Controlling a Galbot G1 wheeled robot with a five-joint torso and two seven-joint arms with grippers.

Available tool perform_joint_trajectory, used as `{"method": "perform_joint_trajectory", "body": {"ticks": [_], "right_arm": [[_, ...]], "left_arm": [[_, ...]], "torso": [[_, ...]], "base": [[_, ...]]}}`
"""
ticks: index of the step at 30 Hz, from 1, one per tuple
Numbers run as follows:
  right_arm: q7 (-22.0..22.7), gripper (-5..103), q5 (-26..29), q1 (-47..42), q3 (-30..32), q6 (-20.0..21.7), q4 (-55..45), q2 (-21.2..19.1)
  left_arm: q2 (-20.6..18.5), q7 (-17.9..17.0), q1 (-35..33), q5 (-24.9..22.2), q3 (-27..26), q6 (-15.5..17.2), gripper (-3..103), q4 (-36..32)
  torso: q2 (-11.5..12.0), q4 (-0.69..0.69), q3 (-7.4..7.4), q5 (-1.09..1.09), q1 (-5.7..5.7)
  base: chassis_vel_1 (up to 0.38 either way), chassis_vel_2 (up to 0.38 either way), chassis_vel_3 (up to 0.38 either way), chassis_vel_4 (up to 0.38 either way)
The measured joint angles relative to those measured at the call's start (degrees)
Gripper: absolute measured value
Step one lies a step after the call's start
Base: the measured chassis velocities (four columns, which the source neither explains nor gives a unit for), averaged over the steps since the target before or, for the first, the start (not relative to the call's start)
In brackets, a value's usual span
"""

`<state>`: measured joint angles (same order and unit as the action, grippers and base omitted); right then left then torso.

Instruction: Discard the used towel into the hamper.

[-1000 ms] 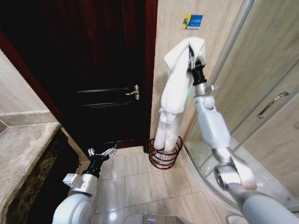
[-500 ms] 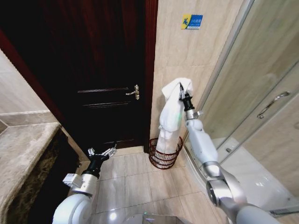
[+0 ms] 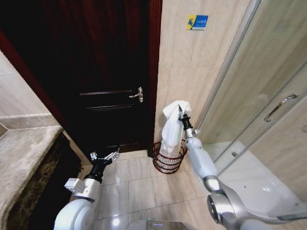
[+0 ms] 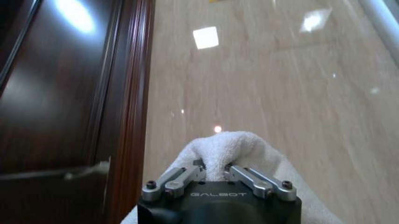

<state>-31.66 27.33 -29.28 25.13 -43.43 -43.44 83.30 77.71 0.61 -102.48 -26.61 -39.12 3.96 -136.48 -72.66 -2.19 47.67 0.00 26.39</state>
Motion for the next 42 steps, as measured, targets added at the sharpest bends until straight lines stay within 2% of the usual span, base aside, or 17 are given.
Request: {"method": "perform_joint_trajectory", "body": {"ticks": [7,16,24,31,42], "right_arm": [[-1.66,9,-2.39,0.7,2.36,-1.47,6.65,0.52],[-2.14,9,-2.27,3.29,3.96,-0.32,14.69,-0.43],[-0.65,9,-1.06,7.14,4.13,4.04,14.21,-1.52],[-0.68,9,-0.28,6.64,3.76,4.17,9.26,-1.22],[-2.02,9,-0.57,2.1,4.06,3.64,15.55,-0.11]], "left_arm": [[0.0,0.0,0.0,0.0,0.0,0.0,100,0.0],[0.0,0.0,0.0,0.0,0.0,0.0,100,0.0],[0.0,0.0,0.0,0.0,0.0,0.0,100,0.0],[0.0,0.0,0.0,0.0,0.0,0.0,100,0.0],[0.0,0.0,0.0,0.0,0.0,0.0,100,0.0]], "torso": [[0.0,0.0,0.0,0.0,0.0],[0.0,0.01,0.01,0.01,0.0],[0.0,0.01,0.01,0.01,0.0],[0.0,0.0,-0.01,-0.03,0.0],[0.0,0.01,0.0,0.0,0.0]], "base": [[0.0,0.0,0.0,0.0],[0.0,0.0,0.0,0.0],[0.0,0.0,0.0,0.0],[0.0,0.0,0.0,0.0],[0.0,0.0,0.0,0.0]]}}
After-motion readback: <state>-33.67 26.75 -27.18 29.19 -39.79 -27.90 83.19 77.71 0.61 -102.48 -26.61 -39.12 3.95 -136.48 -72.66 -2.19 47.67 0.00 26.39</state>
